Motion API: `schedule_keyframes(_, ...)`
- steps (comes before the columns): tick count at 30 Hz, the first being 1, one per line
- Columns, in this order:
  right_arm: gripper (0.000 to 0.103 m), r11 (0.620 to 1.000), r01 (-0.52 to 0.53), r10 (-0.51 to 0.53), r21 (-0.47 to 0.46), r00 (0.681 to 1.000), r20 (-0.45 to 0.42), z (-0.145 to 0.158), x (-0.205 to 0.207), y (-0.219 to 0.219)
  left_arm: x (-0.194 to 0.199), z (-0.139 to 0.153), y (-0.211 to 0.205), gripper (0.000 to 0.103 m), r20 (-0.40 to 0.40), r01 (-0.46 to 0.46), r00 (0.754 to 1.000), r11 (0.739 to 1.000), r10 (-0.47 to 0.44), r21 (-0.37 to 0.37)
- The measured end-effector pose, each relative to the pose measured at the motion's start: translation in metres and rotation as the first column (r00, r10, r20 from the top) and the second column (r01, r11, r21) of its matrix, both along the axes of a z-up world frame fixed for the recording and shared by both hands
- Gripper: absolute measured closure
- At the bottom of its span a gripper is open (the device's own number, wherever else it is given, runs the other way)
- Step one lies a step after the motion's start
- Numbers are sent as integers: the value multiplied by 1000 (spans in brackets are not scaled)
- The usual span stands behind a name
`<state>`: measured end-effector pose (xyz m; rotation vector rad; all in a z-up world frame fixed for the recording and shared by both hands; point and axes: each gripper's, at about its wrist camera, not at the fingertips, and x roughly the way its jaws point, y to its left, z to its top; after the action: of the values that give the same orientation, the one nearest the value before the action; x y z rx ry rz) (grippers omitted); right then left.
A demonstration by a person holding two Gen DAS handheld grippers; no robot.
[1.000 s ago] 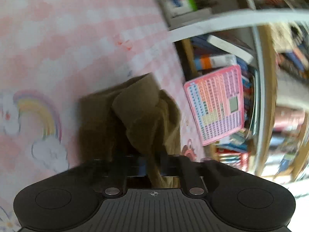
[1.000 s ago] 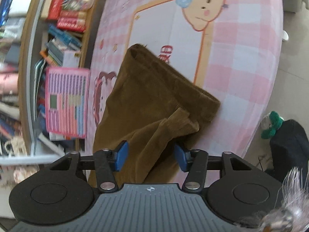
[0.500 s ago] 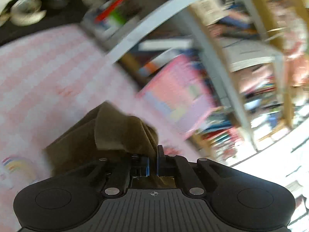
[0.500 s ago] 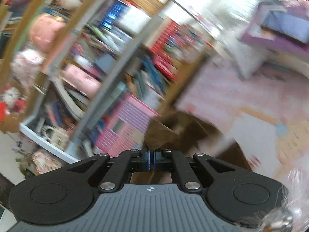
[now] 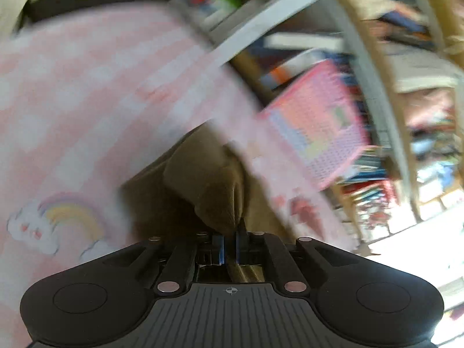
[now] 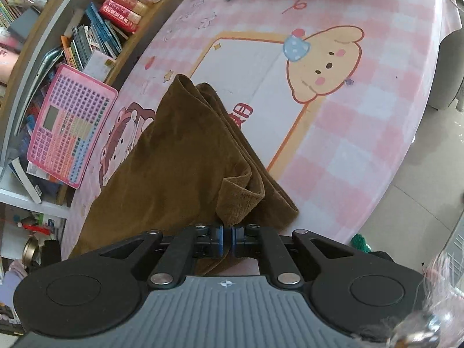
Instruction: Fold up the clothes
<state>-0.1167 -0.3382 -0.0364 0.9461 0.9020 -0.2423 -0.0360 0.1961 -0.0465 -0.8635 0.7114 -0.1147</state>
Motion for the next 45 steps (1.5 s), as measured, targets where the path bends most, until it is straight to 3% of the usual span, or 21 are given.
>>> schedule_keyframes(3, 98, 1000, -2, 2, -20, 1000, -8, 1, -7, 3, -6, 19, -9, 98, 66, 14, 998, 996, -20, 88)
schedule_keyframes(7, 98, 999, -17, 16, -51, 1000, -18, 2, -11, 8, -2, -25, 1, 98, -134, -24, 990, 996, 35, 86)
schedule_keyframes(12, 96, 990, -62, 59, -124, 998, -28, 8, -7, 14, -9, -32, 6, 91, -153, -46, 987, 998, 54, 51)
schedule_keyframes(15, 87, 987, -53, 51, -154, 998, -23, 17, -9, 13, -15, -21, 8, 74, -154, -63, 985, 995, 74, 73)
schedule_keyframes(17, 81, 983, -42, 39, -180, 999, -21, 21, -11, 11, -24, -17, 12, 47, -141, -103, 983, 991, 114, 80)
schedule_keyframes(19, 75, 977, -35, 31, -210, 999, -23, 24, -13, 10, -34, -14, 18, 40, -130, -150, 979, 985, 159, 83)
schedule_keyframes(24, 72, 946, -82, 53, -313, 994, -100, 21, -11, 18, -20, -26, 22, 38, -175, -171, 968, 983, 180, 70)
schedule_keyframes(29, 69, 949, -80, 48, -305, 993, -110, 19, -15, 18, -4, -25, 15, 43, -173, -194, 963, 978, 206, 81)
schedule_keyframes(30, 69, 947, -87, 52, -308, 992, -118, 17, -14, 20, 0, -25, 14, 49, -175, -191, 963, 978, 204, 86)
schedule_keyframes(32, 68, 938, -107, 67, -329, 989, -129, 16, -11, 24, 4, -26, 11, 73, -188, -192, 960, 976, 208, 103)
schedule_keyframes(35, 78, 909, -159, 111, -385, 983, -144, 15, -4, 33, 7, -22, 9, 88, -178, -181, 965, 979, 195, 92)
schedule_keyframes(36, 82, 899, -174, 124, -401, 981, -147, 15, -1, 35, 4, -10, 4, 89, -135, -162, 975, 980, 178, 116)
schedule_keyframes(38, 86, 883, -198, 148, -426, 978, -147, 14, 8, 35, -9, 22, -9, 89, 22, -96, 995, 979, 93, 179)
schedule_keyframes(39, 86, 874, -209, 160, -438, 976, -147, 14, 13, 36, -21, 38, -13, 89, 102, -71, 993, 977, 52, 200)
schedule_keyframes(41, 87, 861, -217, 169, -460, 975, -144, 14, 23, 35, -39, 46, -8, 88, 160, -86, 986, 978, 56, 190)
schedule_keyframes(42, 87, 856, -217, 169, -469, 975, -143, 13, 28, 34, -42, 34, 2, 88, 112, -116, 989, 980, 98, 164)
schedule_keyframes(44, 87, 847, -224, 175, -481, 974, -145, 12, 36, 34, -38, -6, 22, 88, -79, -146, 985, 983, 156, 113)
schedule_keyframes(45, 87, 840, -235, 186, -488, 971, -147, 12, 38, 35, -42, -15, 26, 88, -95, -160, 981, 983, 169, 95)
